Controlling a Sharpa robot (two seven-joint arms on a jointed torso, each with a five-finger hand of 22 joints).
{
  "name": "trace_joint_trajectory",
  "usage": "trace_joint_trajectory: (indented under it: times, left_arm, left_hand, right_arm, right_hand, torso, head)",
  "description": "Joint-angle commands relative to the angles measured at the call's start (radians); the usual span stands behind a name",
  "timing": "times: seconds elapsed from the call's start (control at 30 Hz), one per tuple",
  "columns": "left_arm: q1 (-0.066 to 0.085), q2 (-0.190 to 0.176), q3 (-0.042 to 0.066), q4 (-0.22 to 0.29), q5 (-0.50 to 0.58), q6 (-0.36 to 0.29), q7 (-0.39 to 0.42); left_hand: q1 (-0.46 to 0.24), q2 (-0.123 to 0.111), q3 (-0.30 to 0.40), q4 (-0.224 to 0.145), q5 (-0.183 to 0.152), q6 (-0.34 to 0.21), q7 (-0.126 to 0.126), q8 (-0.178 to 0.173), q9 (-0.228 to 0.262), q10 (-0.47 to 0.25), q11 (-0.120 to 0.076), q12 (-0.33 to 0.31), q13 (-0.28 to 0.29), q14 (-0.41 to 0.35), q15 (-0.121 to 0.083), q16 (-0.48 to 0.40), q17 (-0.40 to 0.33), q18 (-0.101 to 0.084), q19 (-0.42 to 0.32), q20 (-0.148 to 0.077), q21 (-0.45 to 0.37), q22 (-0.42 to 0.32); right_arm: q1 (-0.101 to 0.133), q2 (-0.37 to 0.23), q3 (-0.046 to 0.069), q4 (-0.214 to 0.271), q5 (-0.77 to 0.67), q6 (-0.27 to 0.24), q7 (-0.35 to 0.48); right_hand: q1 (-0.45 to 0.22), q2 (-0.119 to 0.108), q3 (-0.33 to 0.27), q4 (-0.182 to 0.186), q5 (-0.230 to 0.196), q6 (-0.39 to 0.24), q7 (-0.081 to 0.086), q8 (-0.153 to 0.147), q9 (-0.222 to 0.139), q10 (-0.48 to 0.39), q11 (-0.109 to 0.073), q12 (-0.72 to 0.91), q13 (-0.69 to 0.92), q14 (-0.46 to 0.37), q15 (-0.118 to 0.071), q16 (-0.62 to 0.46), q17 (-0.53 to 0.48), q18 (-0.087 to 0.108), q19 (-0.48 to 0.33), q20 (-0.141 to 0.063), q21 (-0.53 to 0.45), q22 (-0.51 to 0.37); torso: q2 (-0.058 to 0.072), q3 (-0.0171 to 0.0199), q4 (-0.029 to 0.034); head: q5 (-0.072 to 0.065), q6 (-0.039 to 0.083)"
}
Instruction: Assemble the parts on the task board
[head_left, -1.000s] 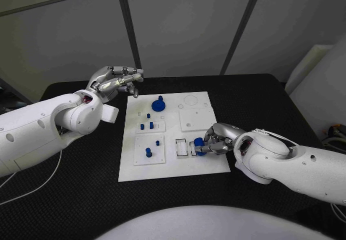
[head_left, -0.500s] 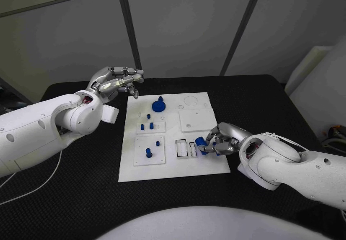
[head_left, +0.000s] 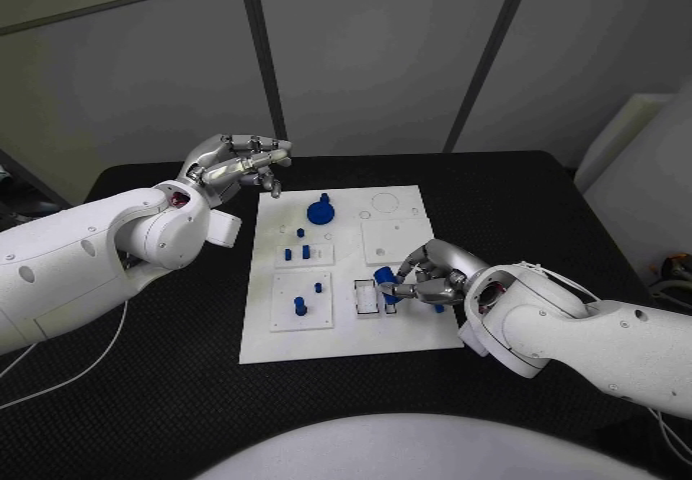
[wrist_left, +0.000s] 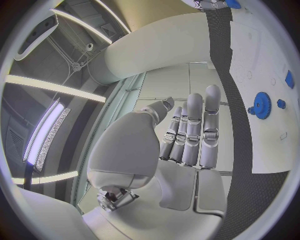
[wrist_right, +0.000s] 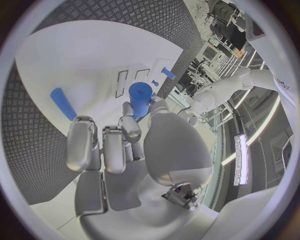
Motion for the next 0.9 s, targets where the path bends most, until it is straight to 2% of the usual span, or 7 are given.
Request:
trace_joint_trajectory:
  times: [0.03, 0.2, 0.3, 0.43, 0.63, 0.77, 0.9]
  left_arm:
    - [0.002, 0.005, 0.001, 0.000, -0.001, 0.014, 0.003]
    - [0.002, 0.011, 0.001, -0.001, -0.001, 0.015, 0.002]
    - [0.002, 0.013, 0.001, -0.001, -0.001, 0.017, 0.001]
    - [0.002, 0.014, 0.001, -0.002, -0.001, 0.017, 0.002]
    - [0.002, 0.015, 0.001, -0.003, -0.001, 0.018, 0.002]
    - [0.002, 0.015, 0.001, -0.002, -0.001, 0.017, 0.003]
    - [0.002, 0.014, 0.001, -0.002, -0.001, 0.016, 0.002]
  left_hand:
    - [-0.003, 0.001, -0.001, 0.001, -0.001, -0.006, 0.001, 0.007, 0.001, -0.006, -0.002, 0.006, -0.001, -0.003, 0.000, 0.007, -0.002, 0.013, -0.001, 0.005, 0.000, -0.001]
    - [-0.003, 0.001, -0.001, 0.001, -0.001, -0.006, 0.001, 0.007, 0.001, -0.006, -0.002, 0.006, -0.001, -0.003, 0.000, 0.007, -0.002, 0.013, -0.001, 0.005, 0.000, -0.001]
    - [-0.003, 0.001, -0.001, 0.001, -0.001, -0.006, 0.001, 0.007, 0.001, -0.006, -0.002, 0.006, -0.001, -0.003, 0.000, 0.007, -0.002, 0.013, -0.001, 0.005, 0.000, -0.001]
    - [-0.003, 0.001, -0.001, 0.001, -0.001, -0.006, 0.001, 0.007, 0.001, -0.006, -0.002, 0.006, -0.001, -0.003, 0.000, 0.007, -0.002, 0.013, -0.001, 0.005, 0.000, -0.001]
    - [-0.003, 0.001, -0.001, 0.001, -0.001, -0.006, 0.001, 0.007, 0.001, -0.006, -0.002, 0.006, -0.001, -0.003, 0.000, 0.007, -0.002, 0.013, -0.001, 0.005, 0.000, -0.001]
    - [-0.003, 0.001, -0.001, 0.001, -0.001, -0.006, 0.001, 0.007, 0.001, -0.006, -0.002, 0.006, -0.001, -0.003, 0.000, 0.007, -0.002, 0.013, -0.001, 0.005, 0.000, -0.001]
    - [-0.003, 0.001, -0.001, 0.001, -0.001, -0.006, 0.001, 0.007, 0.001, -0.006, -0.002, 0.006, -0.001, -0.003, 0.000, 0.007, -0.002, 0.013, -0.001, 0.005, 0.000, -0.001]
  right_arm:
    - [0.004, 0.026, 0.001, -0.019, 0.039, 0.047, 0.009]
    - [0.008, 0.067, 0.002, -0.054, 0.043, 0.102, 0.004]
    - [0.010, 0.081, 0.002, -0.069, 0.046, 0.118, -0.002]
    - [0.011, 0.090, 0.002, -0.080, 0.046, 0.122, -0.009]
    - [0.012, 0.102, 0.002, -0.095, 0.042, 0.117, -0.020]
    - [0.012, 0.110, 0.002, -0.103, 0.034, 0.109, -0.022]
    - [0.013, 0.116, 0.002, -0.109, 0.030, 0.117, -0.023]
  right_hand:
    - [-0.030, 0.006, -0.012, 0.001, -0.030, 0.015, -0.004, -0.002, 0.000, 0.007, 0.000, -0.005, -0.003, 0.066, -0.006, 0.005, 0.047, -0.017, 0.004, 0.001, 0.005, 0.000]
    - [-0.045, 0.013, -0.024, 0.000, -0.069, 0.025, -0.007, 0.000, 0.006, 0.006, -0.002, -0.010, -0.003, 0.065, -0.007, 0.005, 0.048, -0.016, 0.003, 0.001, 0.006, 0.001]
    - [-0.053, 0.015, -0.030, 0.001, -0.082, 0.029, -0.009, 0.001, 0.009, 0.007, -0.003, -0.011, -0.001, 0.065, -0.008, 0.004, 0.048, -0.016, 0.003, 0.000, 0.005, 0.001]
    - [-0.060, 0.018, -0.035, 0.001, -0.088, 0.032, -0.010, 0.003, 0.012, 0.009, -0.004, -0.011, 0.001, 0.065, -0.009, 0.004, 0.048, -0.016, 0.003, -0.001, 0.006, 0.002]
    - [-0.072, 0.022, -0.046, 0.000, -0.113, 0.037, -0.013, 0.008, 0.019, 0.011, -0.006, -0.012, 0.003, 0.065, -0.011, 0.004, 0.049, -0.016, 0.003, -0.002, 0.006, 0.002]
    - [-0.094, 0.024, -0.068, 0.000, -0.198, 0.035, -0.014, 0.010, 0.029, 0.009, -0.007, -0.018, 0.002, 0.065, -0.012, 0.003, 0.050, -0.016, 0.003, -0.003, 0.005, 0.001]
    - [-0.133, 0.022, -0.098, 0.001, -0.330, 0.029, -0.013, 0.012, 0.040, 0.003, -0.006, -0.028, -0.003, 0.065, -0.011, 0.002, 0.049, -0.016, 0.001, -0.003, 0.003, -0.001]
  torso:
    - [0.001, 0.0000, 0.0007]
    - [0.001, 0.0000, 0.0031]
    - [0.001, 0.0001, 0.0014]
    - [0.001, 0.0016, -0.0030]
    - [0.001, 0.0018, -0.0015]
    - [0.001, 0.0015, -0.0009]
    - [0.000, 0.0014, -0.0015]
  head:
    - [0.002, -0.002]
    - [0.006, 0.000]
    - [0.010, -0.001]
    - [0.015, -0.003]
    - [0.015, -0.004]
    - [0.014, -0.003]
    - [0.014, -0.004]
